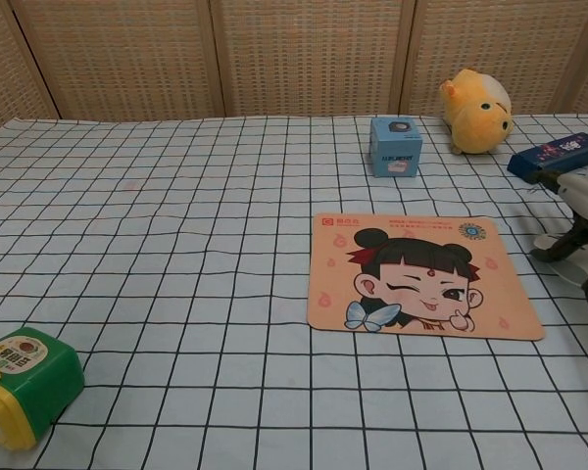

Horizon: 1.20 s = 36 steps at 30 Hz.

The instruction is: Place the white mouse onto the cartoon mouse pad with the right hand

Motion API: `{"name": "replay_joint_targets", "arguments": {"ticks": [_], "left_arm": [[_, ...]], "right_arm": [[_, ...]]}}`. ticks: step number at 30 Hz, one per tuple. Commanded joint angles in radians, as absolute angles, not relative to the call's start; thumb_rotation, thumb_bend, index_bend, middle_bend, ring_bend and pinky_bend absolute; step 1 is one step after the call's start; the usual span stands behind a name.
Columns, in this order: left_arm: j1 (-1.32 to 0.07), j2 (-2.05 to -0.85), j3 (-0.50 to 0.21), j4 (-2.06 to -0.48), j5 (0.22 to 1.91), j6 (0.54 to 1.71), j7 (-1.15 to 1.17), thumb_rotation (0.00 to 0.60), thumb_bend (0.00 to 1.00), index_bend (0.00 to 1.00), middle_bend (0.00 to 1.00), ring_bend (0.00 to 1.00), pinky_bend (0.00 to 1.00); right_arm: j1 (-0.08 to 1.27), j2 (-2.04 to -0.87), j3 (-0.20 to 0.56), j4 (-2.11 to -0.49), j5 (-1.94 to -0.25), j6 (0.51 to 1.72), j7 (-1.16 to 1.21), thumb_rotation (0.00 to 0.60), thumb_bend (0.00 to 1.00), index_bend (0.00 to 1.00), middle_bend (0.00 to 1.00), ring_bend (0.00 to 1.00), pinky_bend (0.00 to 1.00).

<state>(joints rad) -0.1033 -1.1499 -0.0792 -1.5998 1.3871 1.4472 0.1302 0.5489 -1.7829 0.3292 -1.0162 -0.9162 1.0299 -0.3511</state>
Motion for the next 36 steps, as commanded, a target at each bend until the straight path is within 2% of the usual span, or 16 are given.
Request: {"name": "replay_joint_targets", "arguments": {"ticks": [1, 36], "left_arm": [[-0.103, -1.150, -0.078, -1.600, 1.388, 1.448, 0.131, 0.600, 0.00, 0.00, 0.00, 0.00, 0.00], [-0.102, -1.156, -0.069, -1.608, 1.403, 1.457, 0.155, 0.600, 0.00, 0.00, 0.00, 0.00, 0.00]], "right_arm": [[0.554, -1.782, 0.335, -1.006, -0.892, 1.022, -0.379, 0.600, 0.44, 0.00, 0.00, 0.00, 0.00], [0.578, -1.769, 0.399, -0.875, -0.725, 0.989, -0.485, 0.600, 0.45, 0.00, 0.00, 0.00, 0.00]]}}
